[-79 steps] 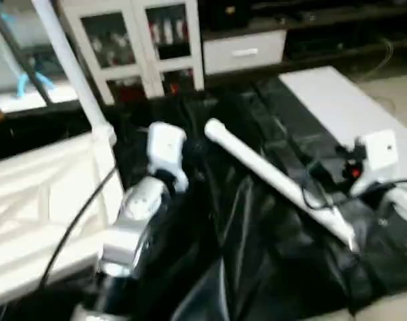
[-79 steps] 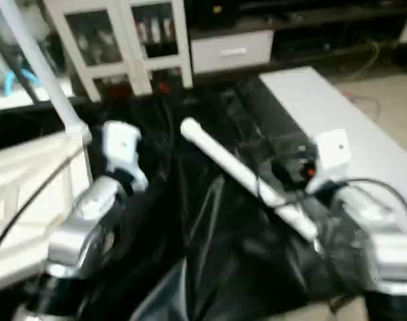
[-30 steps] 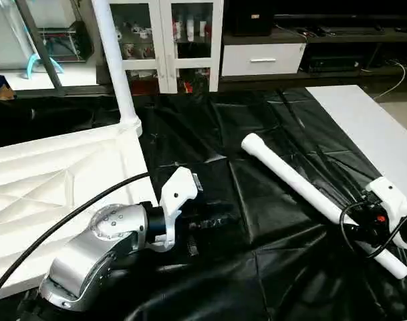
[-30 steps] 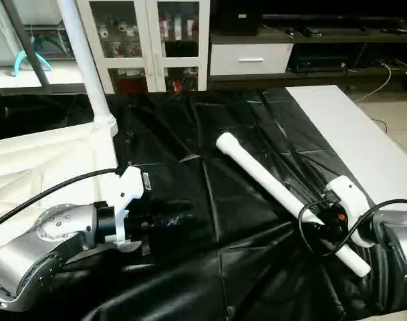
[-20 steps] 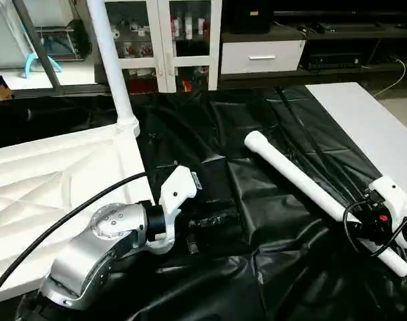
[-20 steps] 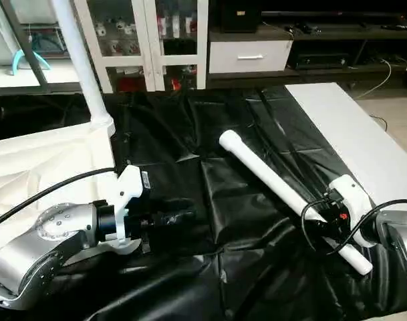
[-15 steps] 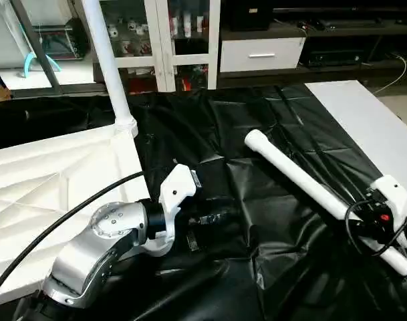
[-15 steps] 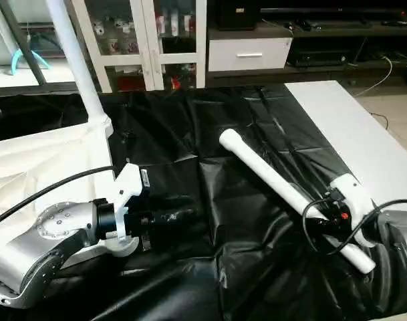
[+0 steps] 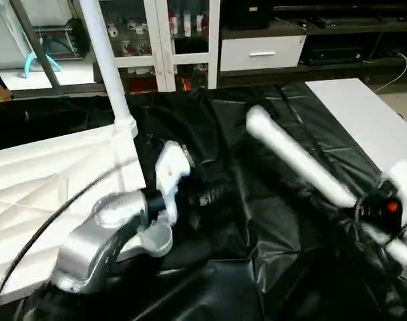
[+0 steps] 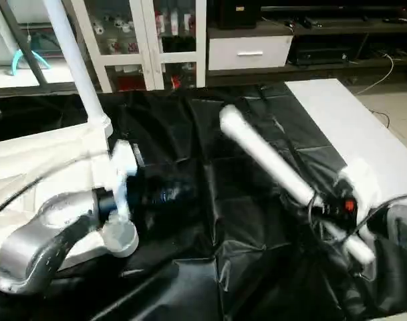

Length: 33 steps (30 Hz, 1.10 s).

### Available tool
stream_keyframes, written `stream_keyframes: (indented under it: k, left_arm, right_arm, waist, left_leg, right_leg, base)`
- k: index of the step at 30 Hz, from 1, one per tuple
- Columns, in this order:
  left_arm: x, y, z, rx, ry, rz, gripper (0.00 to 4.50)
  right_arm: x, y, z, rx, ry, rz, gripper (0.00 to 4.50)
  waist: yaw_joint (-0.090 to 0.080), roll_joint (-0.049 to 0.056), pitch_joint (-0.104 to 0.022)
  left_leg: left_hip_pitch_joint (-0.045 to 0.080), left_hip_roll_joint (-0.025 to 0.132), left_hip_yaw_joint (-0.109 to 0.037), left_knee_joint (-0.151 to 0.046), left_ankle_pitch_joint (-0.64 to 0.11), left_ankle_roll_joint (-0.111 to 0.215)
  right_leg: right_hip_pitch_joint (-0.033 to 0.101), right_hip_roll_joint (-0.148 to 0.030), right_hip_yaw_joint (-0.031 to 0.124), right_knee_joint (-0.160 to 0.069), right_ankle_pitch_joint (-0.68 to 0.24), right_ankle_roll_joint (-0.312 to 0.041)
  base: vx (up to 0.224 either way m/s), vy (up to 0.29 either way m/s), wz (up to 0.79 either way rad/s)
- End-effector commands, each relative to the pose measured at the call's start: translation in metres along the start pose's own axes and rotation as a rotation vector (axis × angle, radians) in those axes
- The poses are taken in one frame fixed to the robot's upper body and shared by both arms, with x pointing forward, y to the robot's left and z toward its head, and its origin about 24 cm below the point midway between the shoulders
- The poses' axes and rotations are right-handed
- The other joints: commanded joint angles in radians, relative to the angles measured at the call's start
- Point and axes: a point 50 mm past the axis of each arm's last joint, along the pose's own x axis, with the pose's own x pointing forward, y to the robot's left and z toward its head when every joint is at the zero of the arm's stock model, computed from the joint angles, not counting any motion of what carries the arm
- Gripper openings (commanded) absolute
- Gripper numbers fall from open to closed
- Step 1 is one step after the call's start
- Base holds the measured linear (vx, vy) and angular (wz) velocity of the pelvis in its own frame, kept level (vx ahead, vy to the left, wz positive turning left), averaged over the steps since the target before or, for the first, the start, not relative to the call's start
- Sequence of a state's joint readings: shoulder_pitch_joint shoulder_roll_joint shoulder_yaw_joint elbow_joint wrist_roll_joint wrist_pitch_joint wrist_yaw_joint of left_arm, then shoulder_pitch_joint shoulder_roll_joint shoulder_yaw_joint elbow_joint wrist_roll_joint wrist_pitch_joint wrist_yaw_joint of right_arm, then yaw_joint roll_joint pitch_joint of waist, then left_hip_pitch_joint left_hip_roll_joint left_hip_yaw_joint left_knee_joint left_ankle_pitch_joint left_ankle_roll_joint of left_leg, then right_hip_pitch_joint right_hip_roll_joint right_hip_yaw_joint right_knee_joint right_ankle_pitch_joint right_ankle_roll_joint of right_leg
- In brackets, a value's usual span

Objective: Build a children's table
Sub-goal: Insert table leg to table base

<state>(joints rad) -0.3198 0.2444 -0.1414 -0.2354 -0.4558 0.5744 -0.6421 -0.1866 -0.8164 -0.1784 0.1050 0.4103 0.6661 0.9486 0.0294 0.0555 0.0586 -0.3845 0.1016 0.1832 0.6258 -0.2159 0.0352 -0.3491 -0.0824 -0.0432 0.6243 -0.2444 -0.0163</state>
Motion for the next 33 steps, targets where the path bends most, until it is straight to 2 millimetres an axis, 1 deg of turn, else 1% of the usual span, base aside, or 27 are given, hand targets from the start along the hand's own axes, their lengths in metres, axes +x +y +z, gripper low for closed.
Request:
stream_keyframes:
  k: [1,2,3,4,5,6,7,8,9,10,12,13,14,15,16,18,20,21,24,26,27,28,29,30,31,32,33]
  left_arm:
    - [0.005,0.008,0.002,-0.095,-0.012,0.087,1.45]
    - [0.013,0.007,0.003,-0.193,-0.05,0.11,1.55]
    - [0.016,0.007,0.004,-0.239,-0.066,0.116,1.61]
    - [0.022,0.004,0.004,-0.306,-0.088,0.107,1.61]
    - [0.029,-0.003,0.006,-0.357,-0.115,0.061,1.65]
    - [0.032,-0.008,0.007,-0.377,-0.13,0.029,1.75]
    - [0.041,-0.015,0.013,-0.414,-0.19,-0.021,1.89]
    - [0.042,-0.015,0.014,-0.415,-0.192,-0.022,1.99]
    - [0.045,-0.02,0.017,-0.43,-0.21,-0.056,2.03]
    - [0.047,-0.024,0.02,-0.435,-0.224,-0.083,2.08]
    - [0.051,-0.031,0.022,-0.464,-0.223,-0.115,2.33]
    - [0.051,-0.031,0.023,-0.47,-0.221,-0.115,2.41]
    - [0.053,-0.031,0.023,-0.485,-0.23,-0.106,2.41]
    - [0.054,-0.031,0.025,-0.504,-0.246,-0.091,2.54]
    - [0.055,-0.03,0.028,-0.524,-0.268,-0.082,2.54]
    - [0.055,-0.029,0.033,-0.553,-0.307,-0.079,2.82]
    - [0.054,-0.026,0.036,-0.563,-0.335,-0.069,2.85]
    - [0.054,-0.025,0.037,-0.554,-0.342,-0.052,2.85]
    - [0.054,-0.017,0.034,-0.568,-0.346,0.011,3.24]
    - [0.056,-0.006,0.023,-0.559,-0.273,0.125,3.32]
    - [0.057,-0.003,0.019,-0.566,-0.262,0.161,3.44]
    - [0.057,-0.002,0.018,-0.575,-0.262,0.175,3.58]
    - [0.057,-0.001,0.018,-0.585,-0.268,0.177,3.58]
    - [0.057,-0.001,0.018,-0.592,-0.272,0.184,3.71]
    - [0.056,0.001,0.018,-0.592,-0.272,0.195,3.78]
    - [0.056,0.002,0.018,-0.592,-0.272,0.203,3.91]
    - [0.056,0.004,0.017,-0.59,-0.268,0.227,3.91]
  right_arm:
    - [0.002,0.013,0.022,-0.051,-0.132,0.077,1.41]
    - [0.007,0.023,0.029,-0.061,-0.188,0.116,1.41]
    - [0.01,0.027,0.032,-0.064,-0.213,0.133,1.41]
    - [0.014,0.034,0.037,-0.07,-0.247,0.151,1.4]
    - [0.021,0.043,0.043,-0.086,-0.3,0.173,1.4]
    - [0.025,0.048,0.047,-0.095,-0.331,0.184,1.4]
    - [0.034,0.061,0.056,-0.107,-0.417,0.217,1.4]
    - [0.035,0.061,0.057,-0.107,-0.42,0.218,1.4]
    - [0.039,0.068,0.06,-0.112,-0.45,0.235,1.4]
    - [0.044,0.074,0.064,-0.124,-0.478,0.246,1.4]
    - [0.049,0.081,0.071,-0.132,-0.522,0.26,1.39]
    - [0.049,0.082,0.071,-0.131,-0.526,0.262,1.39]
    - [0.052,0.087,0.071,-0.136,-0.518,0.286,1.39]
    - [0.054,0.092,0.07,-0.141,-0.508,0.306,1.39]
    - [0.056,0.095,0.069,-0.146,-0.498,0.323,1.39]
    - [0.059,0.099,0.066,-0.151,-0.481,0.339,1.39]
    - [0.061,0.102,0.065,-0.159,-0.476,0.351,1.39]
    - [0.062,0.104,0.064,-0.16,-0.474,0.357,1.39]
    - [0.062,0.107,0.064,-0.167,-0.475,0.374,1.39]
    - [0.062,0.111,0.066,-0.162,-0.497,0.39,1.39]
    - [0.062,0.114,0.067,-0.162,-0.504,0.4,1.39]
    - [0.062,0.115,0.067,-0.162,-0.508,0.406,1.39]
    - [0.062,0.116,0.068,-0.161,-0.512,0.41,1.39]
    - [0.061,0.118,0.068,-0.159,-0.518,0.418,1.39]
    - [0.061,0.119,0.068,-0.159,-0.523,0.423,1.39]
    - [0.061,0.12,0.069,-0.159,-0.526,0.426,1.39]
    - [0.061,0.121,0.069,-0.158,-0.53,0.428,1.39]
  waist:
    - [0.0,-0.017,-0.051]
    - [-0.002,-0.02,-0.053]
    - [0.0,-0.023,-0.054]
    - [0.003,-0.023,-0.056]
    - [0.005,-0.022,-0.057]
    - [0.005,-0.023,-0.059]
    - [0.007,-0.022,-0.061]
    - [0.004,-0.023,-0.06]
    - [0.007,-0.022,-0.064]
    - [0.006,-0.024,-0.065]
    - [0.009,-0.023,-0.069]
    - [0.009,-0.021,-0.068]
    - [0.01,-0.022,-0.067]
    - [0.011,-0.024,-0.065]
    - [0.011,-0.023,-0.064]
    - [0.011,-0.023,-0.063]
    - [0.009,-0.025,-0.063]
    - [0.007,-0.024,-0.062]
    - [0.006,-0.024,-0.061]
    - [0.006,-0.022,-0.06]
    - [0.003,-0.023,-0.06]
    - [0.0,-0.024,-0.061]
    - [0.0,-0.022,-0.063]
    - [0.0,-0.021,-0.065]
    - [0.002,-0.019,-0.065]
    - [0.004,-0.02,-0.065]
    - [0.007,-0.02,-0.065]
  left_leg:
    - [0.019,0.132,-0.063,-0.086,-0.192,0.051]
    - [0.018,0.132,-0.061,-0.085,-0.17,0.06]
    - [0.015,0.131,-0.063,-0.082,-0.147,0.081]
    - [0.016,0.131,-0.061,-0.079,-0.132,0.085]
    - [0.016,0.129,-0.06,-0.078,-0.109,0.091]
    - [0.013,0.13,-0.061,-0.077,-0.096,0.104]
    - [0.014,0.13,-0.062,-0.077,-0.089,0.108]
    - [0.011,0.13,-0.061,-0.078,-0.081,0.114]
    - [0.012,0.132,-0.062,-0.075,-0.063,0.124]
    - [0.01,0.131,-0.062,-0.073,-0.045,0.131]
    - [0.007,0.131,-0.06,-0.066,0.009,0.154]
    - [0.006,0.13,-0.058,-0.066,0.012,0.16]
    - [0.007,0.131,-0.059,-0.068,0.004,0.159]
    - [0.007,0.132,-0.059,-0.069,-0.01,0.154]
    - [0.005,0.132,-0.059,-0.069,-0.018,0.149]
    - [0.006,0.134,-0.061,-0.072,-0.043,0.13]
    - [0.006,0.132,-0.06,-0.073,-0.06,0.118]
    - [0.006,0.131,-0.06,-0.075,-0.067,0.114]
    - [0.007,0.13,-0.059,-0.075,-0.081,0.106]
    - [0.008,0.13,-0.059,-0.076,-0.096,0.095]
    - [0.007,0.128,-0.06,-0.075,-0.104,0.099]
    - [0.002,0.128,-0.062,-0.074,-0.097,0.106]
    - [0.001,0.129,-0.065,-0.074,-0.082,0.109]
    - [0.007,0.132,-0.064,-0.073,-0.074,0.107]
    - [0.009,0.132,-0.063,-0.073,-0.073,0.106]
    - [0.008,0.132,-0.062,-0.074,-0.073,0.104]
    - [0.01,0.132,-0.06,-0.074,-0.075,0.102]
  right_leg:
    - [0.027,-0.1,0.055,-0.079,-0.083,-0.28]
    - [0.026,-0.098,0.054,-0.076,-0.056,-0.282]
    - [0.029,-0.101,0.053,-0.08,-0.043,-0.284]
    - [0.028,-0.103,0.053,-0.077,-0.033,-0.286]
    - [0.025,-0.099,0.052,-0.075,-0.021,-0.289]
    - [0.026,-0.099,0.05,-0.075,-0.017,-0.285]
    - [0.024,-0.097,0.049,-0.074,-0.012,-0.28]
    - [0.022,-0.097,0.05,-0.073,-0.006,-0.28]
    - [0.022,-0.097,0.048,-0.069,0.013,-0.273]
    - [0.022,-0.095,0.048,-0.067,0.033,-0.27]
    - [0.018,-0.095,0.047,-0.058,0.097,-0.269]
    - [0.016,-0.094,0.045,-0.058,0.1,-0.271]
    - [0.015,-0.093,0.045,-0.059,0.088,-0.271]
    - [0.017,-0.093,0.044,-0.061,0.068,-0.269]
    - [0.019,-0.093,0.044,-0.061,0.059,-0.269]
    - [0.019,-0.094,0.044,-0.062,0.034,-0.263]
    - [0.019,-0.093,0.045,-0.064,0.018,-0.255]
    - [0.02,-0.094,0.045,-0.067,0.006,-0.25]
    - [0.02,-0.094,0.047,-0.071,-0.015,-0.243]
    - [0.019,-0.092,0.047,-0.072,-0.026,-0.238]
    - [0.02,-0.091,0.047,-0.075,-0.029,-0.23]
    - [0.024,-0.095,0.048,-0.073,-0.018,-0.223]
    - [0.026,-0.097,0.047,-0.071,-0.009,-0.22]
    - [0.02,-0.095,0.046,-0.069,0.009,-0.228]
    - [0.018,-0.094,0.046,-0.069,0.014,-0.232]
    - [0.019,-0.095,0.046,-0.069,0.021,-0.238]
    - [0.017,-0.094,0.047,-0.069,0.023,-0.24]
  base:
    - [0.0,0.0,0.0]
    - [0.0,0.0,0.0]
    - [0.0,0.0,0.0]
    - [0.0,0.0,0.0]
    - [0.0,0.0,0.0]
    - [0.0,0.0,0.0]
    - [0.0,0.0,0.0]
    - [0.0,0.0,0.0]
    - [0.0,0.0,0.0]
    - [0.0,0.0,0.0]
    - [0.0,0.0,0.0]
    - [0.0,0.0,0.0]
    - [0.0,0.0,0.0]
    - [0.0,0.0,0.0]
    - [0.0,0.0,0.0]
    - [0.0,0.0,0.0]
    - [0.0,0.0,0.0]
    - [0.0,0.0,0.0]
    - [0.0,0.0,0.0]
    - [0.0,0.0,0.0]
    - [0.0,0.0,0.0]
    - [0.0,0.0,0.0]
    - [0.0,0.0,0.0]
    - [0.0,0.0,0.0]
    - [0.0,0.0,0.0]
    - [0.0,0.0,0.0]
    - [0.0,0.0,0.0]
